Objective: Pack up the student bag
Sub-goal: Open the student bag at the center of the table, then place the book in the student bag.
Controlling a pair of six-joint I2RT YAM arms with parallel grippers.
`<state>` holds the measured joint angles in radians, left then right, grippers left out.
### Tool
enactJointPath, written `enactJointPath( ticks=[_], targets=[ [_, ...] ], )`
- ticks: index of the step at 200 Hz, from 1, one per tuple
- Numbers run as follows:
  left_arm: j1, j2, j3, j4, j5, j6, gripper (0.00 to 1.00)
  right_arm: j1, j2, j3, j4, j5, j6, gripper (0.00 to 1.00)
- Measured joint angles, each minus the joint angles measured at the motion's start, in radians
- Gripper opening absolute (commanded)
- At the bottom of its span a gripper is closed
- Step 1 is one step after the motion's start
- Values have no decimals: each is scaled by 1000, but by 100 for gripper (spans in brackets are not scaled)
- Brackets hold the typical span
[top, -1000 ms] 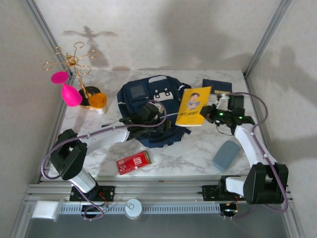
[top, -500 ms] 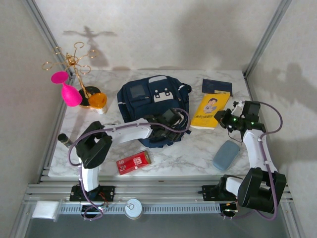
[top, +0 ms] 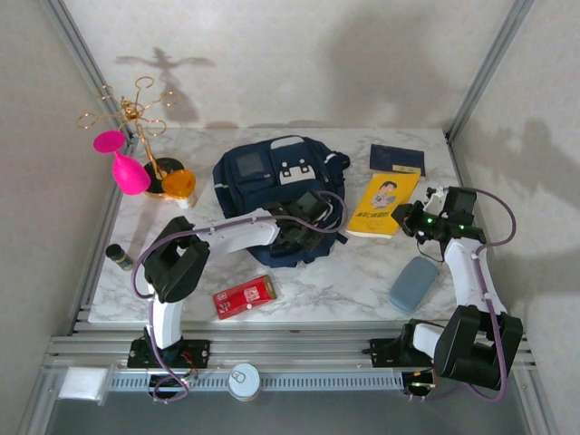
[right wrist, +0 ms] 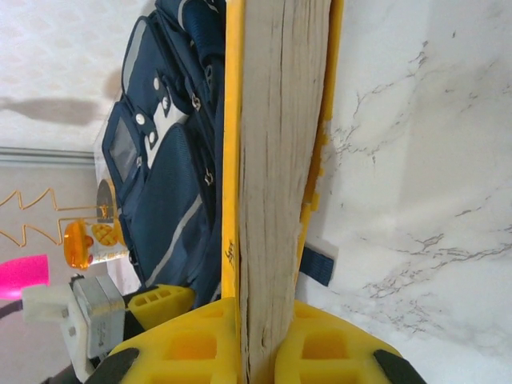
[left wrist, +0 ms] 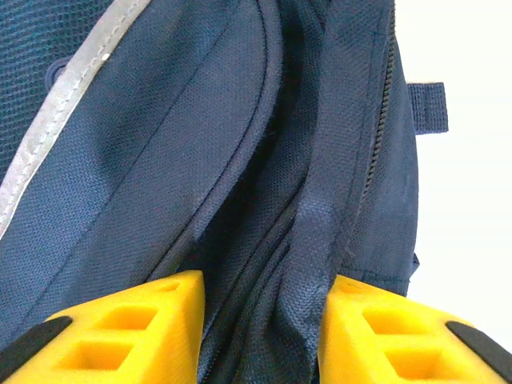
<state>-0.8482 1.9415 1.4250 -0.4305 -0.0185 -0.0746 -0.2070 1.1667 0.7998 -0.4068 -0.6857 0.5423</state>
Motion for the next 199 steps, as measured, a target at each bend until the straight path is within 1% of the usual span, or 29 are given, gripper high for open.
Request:
enactJointPath(
  ticks=[42,47,57,62,83,117,144,164,199],
  targets=[
    [36,-19,-11,10,18,-8,22,0,4,-3,-1,0,0,2],
    [37,-20,-11,10,23,-9,18,0,4,-3,-1,0,0,2],
    [38,-24,-11,10,27,-8,5,0,4,-3,-1,-1,0,2],
    [39,-27,-11,10,29,-10,0,0,4,-3,-1,-3,0,2],
    [39,-45,-9,5,27,-8,0,0,4,-3,-2,-8,0,2],
    [46,-79,42,-35,16,-8,0,0,4,-3,-9,-27,0,1],
    [48,-143,93,-50,-23,-6,0,15,-5,-3,-27,-52,3,2],
    [48,-194,140,-48,-56,0,0,77,-28,-5,-29,-69,24,3],
    [61,-271,162,-19,-104,10,0,256,-34,-43,69,-127,123,4]
  ],
)
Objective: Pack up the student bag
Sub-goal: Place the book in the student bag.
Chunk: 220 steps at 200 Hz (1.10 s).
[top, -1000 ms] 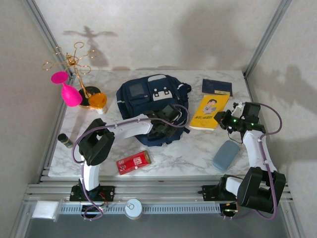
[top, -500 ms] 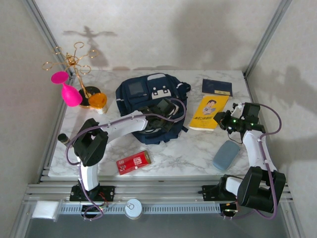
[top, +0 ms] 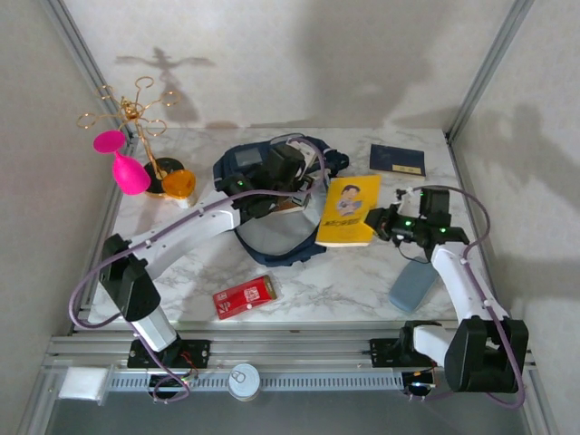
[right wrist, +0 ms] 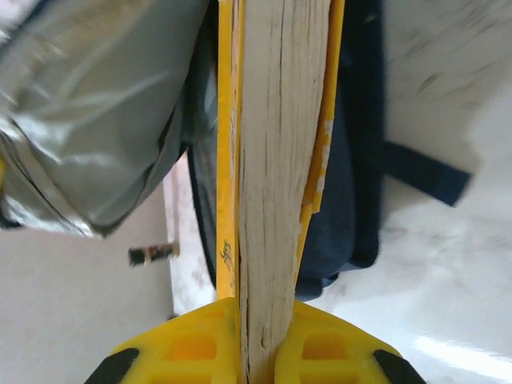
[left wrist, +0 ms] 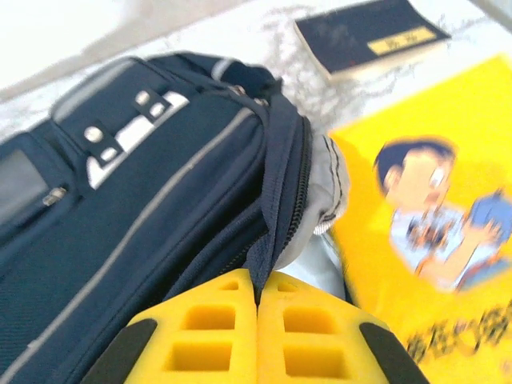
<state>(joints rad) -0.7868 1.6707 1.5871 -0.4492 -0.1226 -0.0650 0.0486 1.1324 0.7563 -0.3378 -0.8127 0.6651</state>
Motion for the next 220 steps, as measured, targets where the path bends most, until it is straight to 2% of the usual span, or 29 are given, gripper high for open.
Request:
enactJointPath(
  ticks=[21,50,88,97,110,120,143,157,182,220],
  targets=[
    [0,-13,5,3,-5,2,0,116,58,-16,95,4,78,5],
    [-2,-13,10,3,-4,2,0,268,262,32,224,15,142,4],
    [-2,-13,10,6,-11,-14,0,342,577,240,298,45,146,12],
    [-2,-12,10,10,-16,-19,0,349,646,307,299,58,126,18],
    [-2,-10,15,14,-27,-29,0,352,710,373,295,88,104,38],
    [-2,-7,20,20,-34,-37,0,348,736,404,283,108,74,44],
    [-2,-3,24,28,-36,-45,0,335,746,430,234,151,21,55],
    [-2,-3,24,29,-37,-53,0,333,717,414,208,198,-13,56],
    [-2,1,24,29,-37,-67,0,333,581,344,141,303,-61,54],
    [-2,12,25,35,-35,-78,0,359,388,281,37,460,-108,36]
  ],
)
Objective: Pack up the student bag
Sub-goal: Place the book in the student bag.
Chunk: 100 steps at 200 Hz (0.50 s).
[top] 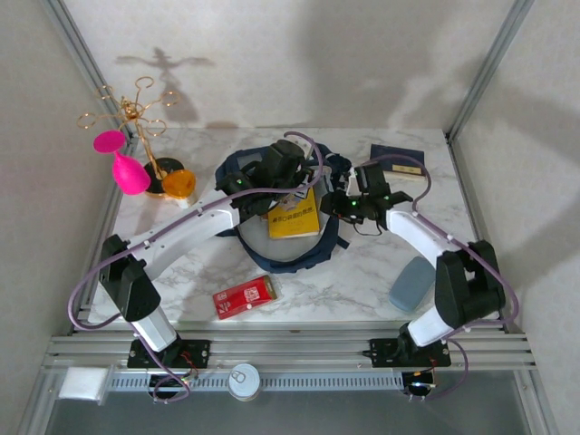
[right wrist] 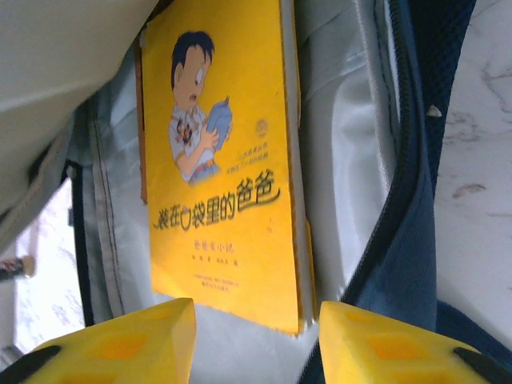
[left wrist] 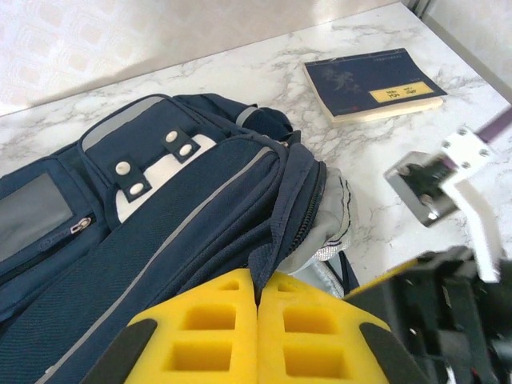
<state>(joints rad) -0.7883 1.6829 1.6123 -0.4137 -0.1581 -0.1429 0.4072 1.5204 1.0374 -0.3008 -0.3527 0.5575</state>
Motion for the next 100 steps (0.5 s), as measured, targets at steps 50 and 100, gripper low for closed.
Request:
enactJointPath(
  ticks=[50,100],
  targets=[
    [0,2,0,13,1,-16,0,129,21,-48,2,47,28,16],
    [0,8,0,13,14,-38,0,174,148,-94,89,99,54,5]
  ],
)
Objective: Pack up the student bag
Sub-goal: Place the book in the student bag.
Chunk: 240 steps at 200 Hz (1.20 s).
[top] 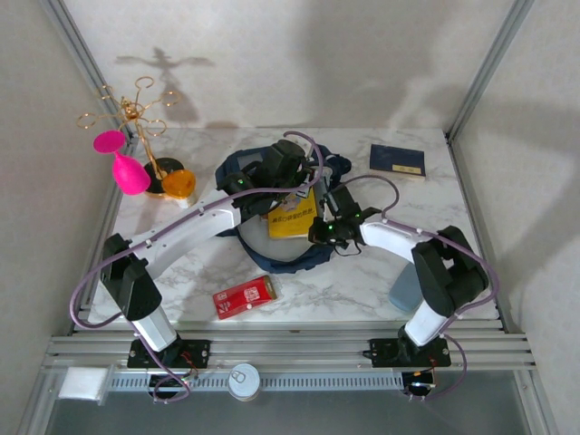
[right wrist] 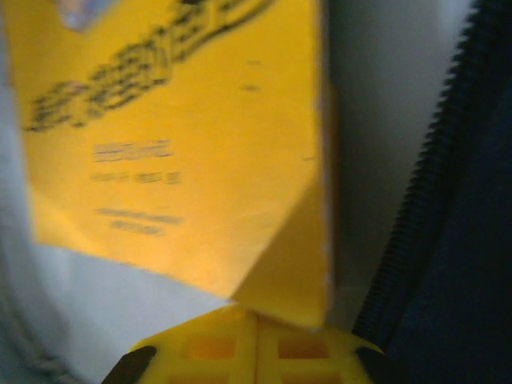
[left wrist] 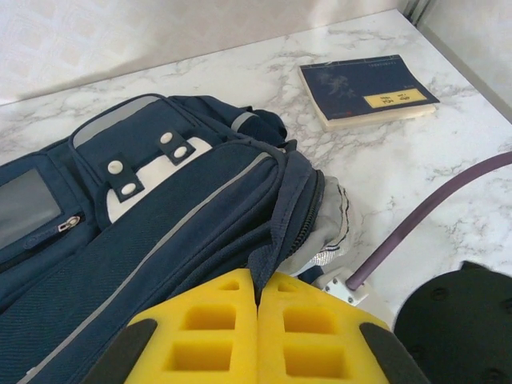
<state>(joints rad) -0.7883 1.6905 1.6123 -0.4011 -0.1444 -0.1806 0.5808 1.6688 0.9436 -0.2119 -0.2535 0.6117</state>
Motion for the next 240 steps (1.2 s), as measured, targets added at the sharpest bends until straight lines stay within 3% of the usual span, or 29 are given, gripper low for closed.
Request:
enactJointPath(
  ticks=[116,136,196,232,240],
  targets=[
    [0,7,0,8,32,-23,0,5,145,97,318,128,79,6],
    [0,7,0,7,32,-23,0,5,128,68,357,121,80,11],
    [-2,7,-18,23,43,-34,0,-19,-276,-150,270,138,62,28],
    [-43,17,-85,68,54,-83,0,-216,-447,-164,168,146,77,40],
    [-58,27,-93,74,54,-92,7,-269,-455,-164,151,149,79,43]
  ],
)
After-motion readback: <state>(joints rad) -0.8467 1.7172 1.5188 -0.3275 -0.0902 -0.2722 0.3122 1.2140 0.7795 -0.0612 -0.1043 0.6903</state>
